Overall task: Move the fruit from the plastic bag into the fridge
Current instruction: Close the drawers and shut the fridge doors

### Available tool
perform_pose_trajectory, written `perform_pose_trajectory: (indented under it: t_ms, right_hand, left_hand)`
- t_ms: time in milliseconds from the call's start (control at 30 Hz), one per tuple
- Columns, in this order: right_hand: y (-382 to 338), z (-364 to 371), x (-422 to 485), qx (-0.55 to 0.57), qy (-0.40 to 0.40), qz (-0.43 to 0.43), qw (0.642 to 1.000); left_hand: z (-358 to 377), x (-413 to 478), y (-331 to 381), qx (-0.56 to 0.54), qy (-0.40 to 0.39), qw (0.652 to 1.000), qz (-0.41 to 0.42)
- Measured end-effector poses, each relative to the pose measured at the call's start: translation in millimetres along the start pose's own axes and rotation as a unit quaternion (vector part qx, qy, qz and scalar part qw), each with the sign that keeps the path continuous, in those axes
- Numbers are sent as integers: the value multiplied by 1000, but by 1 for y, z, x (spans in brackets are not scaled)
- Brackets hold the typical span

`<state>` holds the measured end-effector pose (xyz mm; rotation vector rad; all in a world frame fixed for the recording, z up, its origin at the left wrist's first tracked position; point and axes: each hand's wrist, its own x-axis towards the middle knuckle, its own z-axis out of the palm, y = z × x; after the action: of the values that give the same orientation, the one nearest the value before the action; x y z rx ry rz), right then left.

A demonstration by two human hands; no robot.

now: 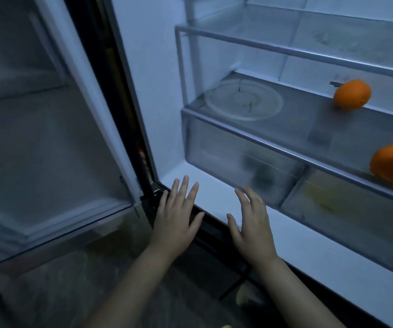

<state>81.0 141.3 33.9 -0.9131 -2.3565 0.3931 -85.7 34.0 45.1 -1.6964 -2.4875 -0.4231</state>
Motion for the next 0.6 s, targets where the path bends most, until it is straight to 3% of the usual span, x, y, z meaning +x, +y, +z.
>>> perform_pose_trajectory:
  t_ms: [400,600]
  right_hand:
    - [-175,79,-20,30,-60,-120,991]
    - [-249,127,-33,-1,-116,-189,975]
  left_hand:
    - [-53,-127,-162,28,24,994,-102]
    - [-57,-191,-236,76,-5,984,-160]
